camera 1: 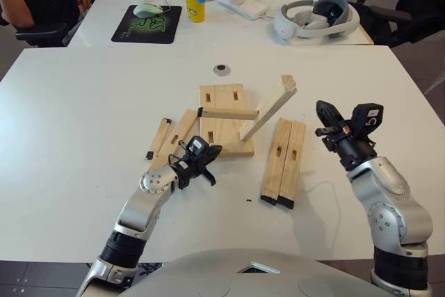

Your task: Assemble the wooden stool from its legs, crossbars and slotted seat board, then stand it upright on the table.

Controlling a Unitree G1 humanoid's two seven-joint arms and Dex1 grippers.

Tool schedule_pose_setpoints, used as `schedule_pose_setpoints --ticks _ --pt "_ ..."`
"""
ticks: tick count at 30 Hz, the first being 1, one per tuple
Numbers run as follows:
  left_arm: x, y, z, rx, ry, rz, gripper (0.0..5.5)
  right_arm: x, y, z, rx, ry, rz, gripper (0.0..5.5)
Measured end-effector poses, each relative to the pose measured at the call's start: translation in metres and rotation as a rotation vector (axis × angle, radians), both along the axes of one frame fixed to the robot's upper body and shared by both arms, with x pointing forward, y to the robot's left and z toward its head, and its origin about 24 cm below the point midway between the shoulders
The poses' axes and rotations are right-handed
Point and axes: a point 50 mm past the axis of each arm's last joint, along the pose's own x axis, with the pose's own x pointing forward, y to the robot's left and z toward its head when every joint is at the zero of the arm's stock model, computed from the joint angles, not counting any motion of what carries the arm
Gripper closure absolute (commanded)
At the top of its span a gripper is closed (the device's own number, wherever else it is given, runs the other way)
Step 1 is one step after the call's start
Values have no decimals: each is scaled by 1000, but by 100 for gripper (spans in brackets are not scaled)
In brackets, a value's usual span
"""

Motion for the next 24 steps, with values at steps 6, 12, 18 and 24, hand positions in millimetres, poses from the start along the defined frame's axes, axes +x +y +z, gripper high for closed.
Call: schedule_pose_setpoints --ticks 6,12,18,24 --pt "-6 -6 36 -61 -174 -41 550 -26 19 -21 -115 291 -35 547" --pt "-10 -13 56 -90 -227 -52 550 -28 36 -16 -56 354 -23 491" --pt "-12 -19 65 -133 -197 -28 550 -30 48 -14 6 412 -2 397" --pt "-13 -22 68 -139 -175 -18 550 -29 57 -12 71 456 8 303"
